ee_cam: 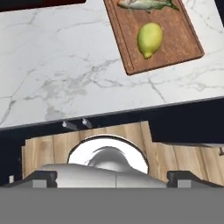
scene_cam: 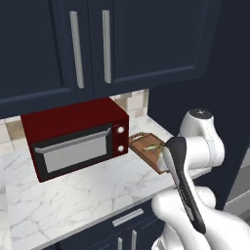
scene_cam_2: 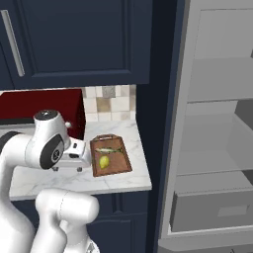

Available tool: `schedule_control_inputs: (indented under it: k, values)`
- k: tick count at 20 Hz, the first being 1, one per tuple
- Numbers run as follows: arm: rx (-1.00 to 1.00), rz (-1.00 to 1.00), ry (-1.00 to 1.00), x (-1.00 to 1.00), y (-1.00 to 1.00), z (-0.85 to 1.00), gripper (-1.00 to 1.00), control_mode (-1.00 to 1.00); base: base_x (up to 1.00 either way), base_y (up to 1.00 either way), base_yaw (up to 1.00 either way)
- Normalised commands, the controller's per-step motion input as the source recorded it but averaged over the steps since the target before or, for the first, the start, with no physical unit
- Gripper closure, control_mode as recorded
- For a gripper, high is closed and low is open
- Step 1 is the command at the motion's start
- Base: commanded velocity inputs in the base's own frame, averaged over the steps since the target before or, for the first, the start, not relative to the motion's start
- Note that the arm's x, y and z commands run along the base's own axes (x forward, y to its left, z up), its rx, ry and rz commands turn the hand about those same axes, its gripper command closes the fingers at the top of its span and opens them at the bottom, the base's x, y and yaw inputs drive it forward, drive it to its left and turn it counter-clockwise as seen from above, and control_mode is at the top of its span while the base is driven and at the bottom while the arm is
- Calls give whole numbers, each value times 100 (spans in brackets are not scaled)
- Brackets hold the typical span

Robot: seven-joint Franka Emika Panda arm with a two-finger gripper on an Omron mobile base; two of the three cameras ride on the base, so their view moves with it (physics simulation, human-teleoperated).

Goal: Retrieve a lemon from the fridge and place it on the cutting board with the fish.

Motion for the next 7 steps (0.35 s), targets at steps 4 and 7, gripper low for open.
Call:
schedule_control_inputs:
  k: [4,7]
  values:
    - [1,0,0,-12,5,25,-100,-100,0,0,0]
    - [5,-6,2,0,11,18,-100,-100,0,0,0]
